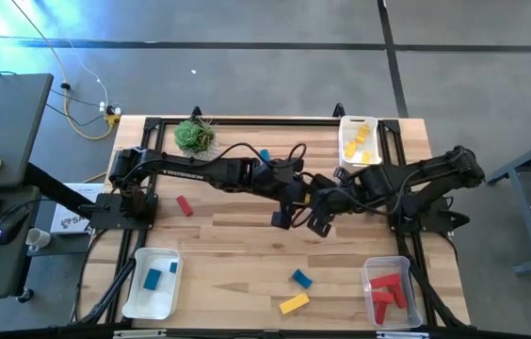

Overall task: Sort & place blocks by color
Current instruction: Put the yellow block into the top white bin

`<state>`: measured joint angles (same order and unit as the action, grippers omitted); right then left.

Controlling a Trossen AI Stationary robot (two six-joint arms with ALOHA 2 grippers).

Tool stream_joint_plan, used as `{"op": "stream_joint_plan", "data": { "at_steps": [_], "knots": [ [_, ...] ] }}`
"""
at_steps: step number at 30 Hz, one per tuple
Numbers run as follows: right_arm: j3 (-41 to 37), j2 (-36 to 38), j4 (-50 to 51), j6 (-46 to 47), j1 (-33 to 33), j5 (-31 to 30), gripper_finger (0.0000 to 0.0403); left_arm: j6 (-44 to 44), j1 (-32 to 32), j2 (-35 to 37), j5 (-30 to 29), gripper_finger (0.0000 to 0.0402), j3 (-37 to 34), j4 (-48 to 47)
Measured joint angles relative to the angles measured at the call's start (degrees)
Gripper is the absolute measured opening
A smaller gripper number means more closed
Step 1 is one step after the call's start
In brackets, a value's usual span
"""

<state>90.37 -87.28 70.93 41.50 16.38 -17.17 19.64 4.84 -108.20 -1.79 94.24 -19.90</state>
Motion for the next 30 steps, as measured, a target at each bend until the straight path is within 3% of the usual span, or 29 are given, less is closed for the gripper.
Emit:
{"op": "stream_joint_plan", "data": {
  "at_steps": [8, 16, 23, 30],
  "knots": [
    [-0.28, -0.15, 7.72, 10.12, 0.11, -0.87, 0.01, -1.04, 1.96, 0.0, -1.58, 0.0213, 0.0, -4.83],
    [-0.55, -0.15, 19.35, 23.05, -2.88, -6.45, 0.01, -3.5, 5.56, 0.0, -4.69, 0.0216, 0.0, -10.68],
    [-4.08, -0.28, 19.03, 21.23, -11.69, -9.67, 0.01, -4.08, 9.36, 0.0, -4.69, 0.0217, 0.0, -11.69],
    [-11.58, -0.25, 19.0, 13.91, -24.7, -9.46, 0.01, -4.65, 13.02, 0.0, -4.67, 0.0217, 0.0, -12.59]
  ]
}}
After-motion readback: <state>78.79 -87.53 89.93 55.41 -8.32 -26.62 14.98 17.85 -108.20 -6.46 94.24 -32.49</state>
